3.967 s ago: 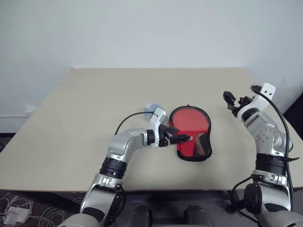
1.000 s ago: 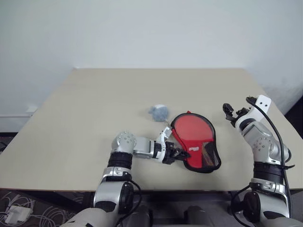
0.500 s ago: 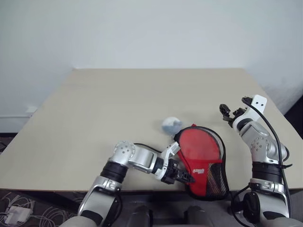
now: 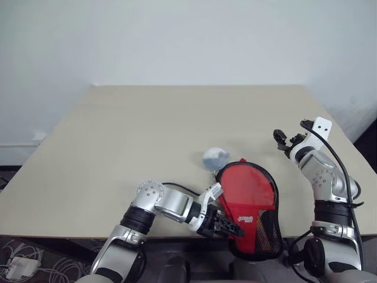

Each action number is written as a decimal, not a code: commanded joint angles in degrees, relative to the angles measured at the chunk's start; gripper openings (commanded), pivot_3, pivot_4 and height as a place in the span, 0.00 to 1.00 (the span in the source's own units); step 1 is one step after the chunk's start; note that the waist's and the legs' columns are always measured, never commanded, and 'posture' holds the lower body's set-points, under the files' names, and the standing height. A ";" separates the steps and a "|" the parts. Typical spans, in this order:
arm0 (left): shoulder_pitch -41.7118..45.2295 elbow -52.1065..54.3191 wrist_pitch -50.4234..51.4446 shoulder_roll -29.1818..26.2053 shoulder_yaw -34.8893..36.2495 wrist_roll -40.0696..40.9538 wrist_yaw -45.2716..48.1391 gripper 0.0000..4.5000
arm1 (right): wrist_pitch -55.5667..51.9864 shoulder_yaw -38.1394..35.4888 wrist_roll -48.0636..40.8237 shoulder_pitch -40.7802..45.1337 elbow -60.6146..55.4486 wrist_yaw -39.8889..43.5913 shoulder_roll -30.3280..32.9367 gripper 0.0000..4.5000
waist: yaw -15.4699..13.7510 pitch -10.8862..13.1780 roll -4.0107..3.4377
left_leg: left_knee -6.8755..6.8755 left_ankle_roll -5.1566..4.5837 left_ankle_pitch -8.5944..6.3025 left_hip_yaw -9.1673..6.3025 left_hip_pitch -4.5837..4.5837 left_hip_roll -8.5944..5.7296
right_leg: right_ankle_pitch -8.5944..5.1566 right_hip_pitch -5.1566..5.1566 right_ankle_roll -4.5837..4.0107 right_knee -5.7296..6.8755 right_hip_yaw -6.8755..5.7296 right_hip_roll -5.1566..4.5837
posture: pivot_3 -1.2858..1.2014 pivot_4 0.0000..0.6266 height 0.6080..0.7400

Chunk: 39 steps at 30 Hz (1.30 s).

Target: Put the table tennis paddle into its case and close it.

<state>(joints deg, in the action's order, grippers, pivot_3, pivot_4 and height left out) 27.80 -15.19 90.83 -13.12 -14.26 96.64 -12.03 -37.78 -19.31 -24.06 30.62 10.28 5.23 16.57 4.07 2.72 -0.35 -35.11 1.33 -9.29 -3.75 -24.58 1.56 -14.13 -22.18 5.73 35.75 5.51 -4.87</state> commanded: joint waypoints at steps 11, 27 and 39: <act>5.53 8.79 1.12 -12.72 0.22 -14.48 14.80 0.98 | 1.00 -0.49 -1.62 1.64 -1.86 3.17 0.60 1.00 | 1.09 -0.01 0.08 | 0.37 0.41 0.22 -0.08 0.06 0.01 | 0.15 -0.18 -0.21 0.05 -0.01 0.08 | 0.52 0.00 1.00; 6.60 25.30 -37.99 -19.14 -11.53 -54.45 53.03 0.98 | -1.29 -0.44 -4.09 2.93 -2.02 9.81 2.79 1.00 | 1.26 0.05 0.10 | 0.52 0.52 0.22 -0.02 -0.02 0.01 | 0.14 -0.22 -0.22 -0.08 -0.01 0.01 | 0.52 0.00 1.00; 5.42 15.63 -53.73 -4.58 -18.73 -72.55 56.59 0.98 | -0.26 -1.60 -4.35 3.80 1.37 12.09 4.19 1.00 | 0.68 0.06 0.10 | 0.43 0.24 0.38 -0.02 -0.03 0.01 | 0.14 -0.19 -0.20 -0.06 0.02 0.03 | 0.52 0.00 1.00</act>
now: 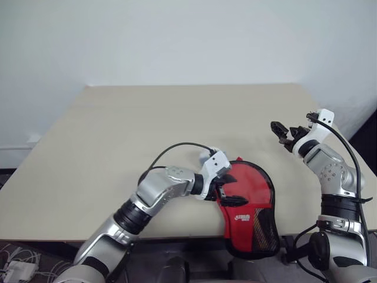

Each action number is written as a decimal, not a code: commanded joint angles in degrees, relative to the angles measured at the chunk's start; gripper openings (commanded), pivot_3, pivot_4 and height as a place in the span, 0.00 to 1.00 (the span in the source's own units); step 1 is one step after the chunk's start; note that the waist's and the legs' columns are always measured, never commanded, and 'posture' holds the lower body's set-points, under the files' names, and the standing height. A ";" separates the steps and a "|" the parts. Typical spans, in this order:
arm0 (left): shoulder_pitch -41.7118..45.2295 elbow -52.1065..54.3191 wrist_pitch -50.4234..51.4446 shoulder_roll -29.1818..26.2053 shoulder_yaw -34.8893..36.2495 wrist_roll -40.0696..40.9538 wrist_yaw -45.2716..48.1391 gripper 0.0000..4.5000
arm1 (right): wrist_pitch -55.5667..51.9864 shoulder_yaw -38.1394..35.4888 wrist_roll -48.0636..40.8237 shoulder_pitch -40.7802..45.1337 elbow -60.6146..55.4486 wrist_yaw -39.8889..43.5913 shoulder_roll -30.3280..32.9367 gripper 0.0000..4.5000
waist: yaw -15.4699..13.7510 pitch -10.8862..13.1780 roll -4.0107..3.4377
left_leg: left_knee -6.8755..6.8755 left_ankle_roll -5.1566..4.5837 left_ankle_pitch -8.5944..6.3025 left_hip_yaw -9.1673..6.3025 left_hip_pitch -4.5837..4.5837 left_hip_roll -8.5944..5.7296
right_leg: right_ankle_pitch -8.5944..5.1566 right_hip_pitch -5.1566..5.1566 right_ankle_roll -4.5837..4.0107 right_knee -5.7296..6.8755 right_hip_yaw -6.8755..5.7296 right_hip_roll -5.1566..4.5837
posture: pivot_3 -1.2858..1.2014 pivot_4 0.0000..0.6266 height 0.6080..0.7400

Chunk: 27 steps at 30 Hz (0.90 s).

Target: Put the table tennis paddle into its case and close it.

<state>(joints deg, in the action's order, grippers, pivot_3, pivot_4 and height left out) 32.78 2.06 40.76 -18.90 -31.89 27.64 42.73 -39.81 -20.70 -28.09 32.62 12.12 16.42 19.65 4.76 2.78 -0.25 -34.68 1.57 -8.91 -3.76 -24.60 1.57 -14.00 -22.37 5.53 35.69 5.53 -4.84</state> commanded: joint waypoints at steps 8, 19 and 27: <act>-3.87 -14.11 -20.37 3.39 -6.78 -18.39 3.52 0.98 | 3.26 0.84 0.95 1.79 0.19 1.37 1.01 1.00 | -0.42 -0.02 -0.01 | -0.03 -0.01 0.01 0.00 0.03 0.00 | 0.00 0.04 0.00 0.01 0.00 0.00 | 0.52 0.00 1.00; -5.38 -13.17 -15.05 2.96 -7.51 -23.48 4.48 0.98 | 1.39 3.42 0.62 3.70 1.37 4.19 1.46 1.00 | -0.64 -0.11 0.12 | -0.08 -0.02 0.00 -0.02 0.07 0.00 | 0.00 0.13 0.00 0.02 -0.02 0.00 | 0.52 0.00 1.00; -5.26 -13.40 -11.74 4.12 -6.99 -23.84 4.96 0.98 | 0.08 11.60 2.95 11.10 8.18 12.84 1.27 1.00 | -0.65 -0.15 0.15 | -0.13 -0.02 0.00 -0.05 0.11 0.00 | 0.00 0.21 0.01 0.02 -0.05 0.00 | 0.52 0.00 1.00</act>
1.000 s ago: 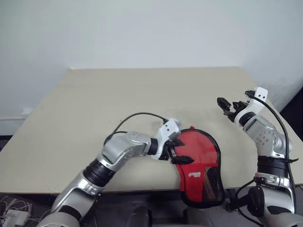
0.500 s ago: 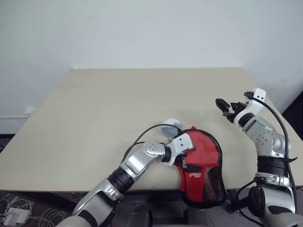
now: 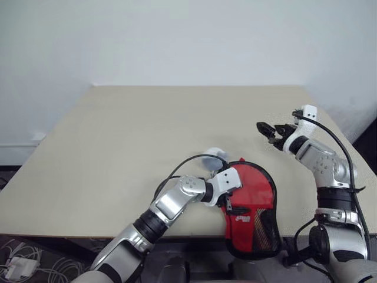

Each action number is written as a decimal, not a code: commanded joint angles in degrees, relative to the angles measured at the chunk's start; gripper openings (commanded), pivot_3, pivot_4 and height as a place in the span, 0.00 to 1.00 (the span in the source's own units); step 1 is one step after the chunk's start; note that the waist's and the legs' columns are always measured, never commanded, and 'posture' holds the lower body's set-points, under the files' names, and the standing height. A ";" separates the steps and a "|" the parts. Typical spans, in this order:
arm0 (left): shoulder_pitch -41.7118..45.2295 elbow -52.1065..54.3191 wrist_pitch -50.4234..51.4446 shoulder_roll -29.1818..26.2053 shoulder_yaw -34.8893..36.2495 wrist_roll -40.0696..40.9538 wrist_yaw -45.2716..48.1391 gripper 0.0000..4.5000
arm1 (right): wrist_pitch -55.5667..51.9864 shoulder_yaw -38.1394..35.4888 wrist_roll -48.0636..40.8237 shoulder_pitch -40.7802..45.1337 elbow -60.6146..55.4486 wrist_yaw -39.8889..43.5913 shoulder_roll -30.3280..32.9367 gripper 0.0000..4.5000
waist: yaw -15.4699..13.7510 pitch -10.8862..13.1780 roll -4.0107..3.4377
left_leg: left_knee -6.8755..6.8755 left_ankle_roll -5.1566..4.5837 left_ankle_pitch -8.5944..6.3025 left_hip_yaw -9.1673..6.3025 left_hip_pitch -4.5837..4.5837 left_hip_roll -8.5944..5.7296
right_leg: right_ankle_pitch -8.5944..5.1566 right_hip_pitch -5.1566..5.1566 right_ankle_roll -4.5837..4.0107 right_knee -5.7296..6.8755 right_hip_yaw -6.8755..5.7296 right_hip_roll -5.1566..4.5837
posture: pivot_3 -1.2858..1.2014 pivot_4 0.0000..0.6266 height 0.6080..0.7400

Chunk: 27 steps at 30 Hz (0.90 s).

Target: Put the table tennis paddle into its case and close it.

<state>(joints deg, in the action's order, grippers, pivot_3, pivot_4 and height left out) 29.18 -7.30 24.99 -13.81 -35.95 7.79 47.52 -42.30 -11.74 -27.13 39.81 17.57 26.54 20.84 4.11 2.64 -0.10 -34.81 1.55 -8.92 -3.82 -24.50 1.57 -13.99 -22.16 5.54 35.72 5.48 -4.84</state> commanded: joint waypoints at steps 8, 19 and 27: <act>-1.41 -4.23 5.54 -0.18 -2.53 -4.30 1.02 0.98 | 3.00 9.61 5.62 15.27 24.70 15.12 -2.40 1.00 | 0.01 -0.03 0.04 | -0.01 0.00 0.00 -0.03 0.01 0.00 | 0.01 0.02 0.02 0.06 -0.05 0.01 | 0.52 0.00 1.00; -1.85 -4.06 6.64 0.15 -1.82 -4.48 0.45 0.98 | -2.06 12.11 7.46 20.61 35.48 30.17 -3.24 1.00 | 0.02 -0.05 0.04 | -0.05 0.02 -0.01 -0.07 0.01 0.00 | 0.07 0.05 0.13 0.09 -0.08 0.02 | 0.52 0.00 1.00; -1.86 -4.16 6.69 0.14 -1.77 -4.58 0.60 0.98 | -1.56 16.29 12.91 20.80 39.25 31.49 -5.08 1.00 | 0.03 -0.08 0.04 | -0.06 0.04 -0.02 -0.08 0.00 0.00 | 0.08 0.04 0.16 0.12 -0.09 0.02 | 0.52 0.00 1.00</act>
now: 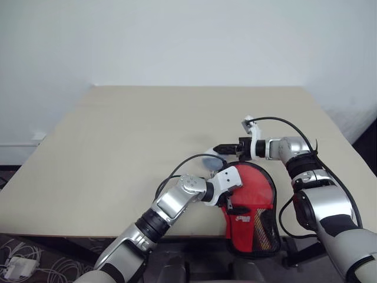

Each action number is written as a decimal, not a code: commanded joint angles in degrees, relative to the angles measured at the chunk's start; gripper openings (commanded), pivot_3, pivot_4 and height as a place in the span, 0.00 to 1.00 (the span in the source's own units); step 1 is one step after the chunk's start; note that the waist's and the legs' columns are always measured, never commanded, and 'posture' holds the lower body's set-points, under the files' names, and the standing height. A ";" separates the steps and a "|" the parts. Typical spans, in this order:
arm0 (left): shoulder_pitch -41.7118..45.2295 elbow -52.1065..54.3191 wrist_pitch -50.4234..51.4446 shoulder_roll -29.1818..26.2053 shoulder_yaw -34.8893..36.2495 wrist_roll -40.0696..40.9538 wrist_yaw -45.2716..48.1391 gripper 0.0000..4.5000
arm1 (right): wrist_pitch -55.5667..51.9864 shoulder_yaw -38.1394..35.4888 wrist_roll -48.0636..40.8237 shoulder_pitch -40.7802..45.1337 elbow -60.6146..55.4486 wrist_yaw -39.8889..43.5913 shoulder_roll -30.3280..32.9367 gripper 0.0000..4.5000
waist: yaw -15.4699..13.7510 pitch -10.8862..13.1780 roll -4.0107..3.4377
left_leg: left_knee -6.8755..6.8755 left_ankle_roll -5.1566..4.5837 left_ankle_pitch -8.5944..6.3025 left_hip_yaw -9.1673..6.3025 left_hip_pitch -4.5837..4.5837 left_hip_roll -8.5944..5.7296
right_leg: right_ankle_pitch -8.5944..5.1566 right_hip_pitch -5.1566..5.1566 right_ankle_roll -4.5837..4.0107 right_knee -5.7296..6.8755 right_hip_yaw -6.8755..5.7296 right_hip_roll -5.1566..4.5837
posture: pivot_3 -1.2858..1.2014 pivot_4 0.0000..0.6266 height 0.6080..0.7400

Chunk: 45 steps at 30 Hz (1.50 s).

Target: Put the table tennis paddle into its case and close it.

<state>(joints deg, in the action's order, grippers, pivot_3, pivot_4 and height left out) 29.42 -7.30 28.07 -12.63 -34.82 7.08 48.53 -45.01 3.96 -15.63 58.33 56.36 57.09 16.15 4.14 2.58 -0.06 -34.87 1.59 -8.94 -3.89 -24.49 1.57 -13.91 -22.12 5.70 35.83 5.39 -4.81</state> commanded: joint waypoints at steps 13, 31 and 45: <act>-2.19 -4.25 4.29 -0.88 -2.47 -4.00 -0.72 0.99 | 3.23 3.07 5.35 1.02 -0.77 3.84 -1.18 0.41 | 0.00 -0.26 0.03 | -0.02 0.01 0.00 -0.02 0.02 0.00 | 0.01 0.01 0.02 0.06 -0.02 0.01 | 0.52 0.00 1.00; -2.89 -4.12 6.34 -0.04 -2.47 -3.78 -0.94 0.99 | 18.31 -9.99 4.68 5.58 7.05 -20.72 -3.24 0.02 | -0.03 -0.30 0.05 | -0.04 0.00 0.01 -0.03 0.10 0.00 | 0.01 0.17 0.01 0.02 -0.03 0.01 | 0.52 0.00 1.00; -1.99 -5.80 6.66 0.80 -1.52 -3.91 -1.17 0.99 | 24.24 -10.62 8.24 6.34 11.83 -23.39 9.76 0.02 | -0.01 -0.29 0.03 | -0.07 -0.01 0.01 -0.04 0.16 -0.01 | -0.05 0.25 -0.09 0.00 -0.02 0.00 | 0.52 0.00 1.00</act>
<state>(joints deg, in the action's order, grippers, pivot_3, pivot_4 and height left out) 29.38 -7.39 30.89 -10.97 -34.05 6.07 47.68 -22.13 -4.49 -7.16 62.04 70.48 34.34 22.32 4.12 2.28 -0.04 -34.96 1.58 -8.93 -3.93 -24.34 1.56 -13.97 -21.86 5.60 35.83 5.37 -4.81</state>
